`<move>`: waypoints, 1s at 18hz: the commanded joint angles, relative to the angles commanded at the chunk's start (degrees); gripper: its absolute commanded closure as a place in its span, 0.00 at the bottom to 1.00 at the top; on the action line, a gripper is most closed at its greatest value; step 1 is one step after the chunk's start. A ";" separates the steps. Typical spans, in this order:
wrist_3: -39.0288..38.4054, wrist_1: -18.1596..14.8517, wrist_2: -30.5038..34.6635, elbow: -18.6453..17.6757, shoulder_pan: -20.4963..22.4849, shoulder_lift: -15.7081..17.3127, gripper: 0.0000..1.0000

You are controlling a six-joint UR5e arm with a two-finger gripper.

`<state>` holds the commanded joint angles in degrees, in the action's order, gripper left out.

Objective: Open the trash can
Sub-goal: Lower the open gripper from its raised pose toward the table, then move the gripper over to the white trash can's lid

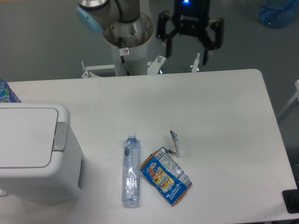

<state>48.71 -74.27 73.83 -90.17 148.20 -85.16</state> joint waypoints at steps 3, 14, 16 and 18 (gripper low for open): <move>-5.01 0.78 0.09 0.26 -3.87 -1.76 0.00; -27.26 18.28 -2.99 0.61 -14.69 -10.11 0.00; -27.61 18.28 -2.99 0.88 -15.82 -10.81 0.00; -27.62 18.37 -2.99 1.14 -16.09 -11.34 0.00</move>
<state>21.09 -55.90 70.84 -89.03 132.10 -96.50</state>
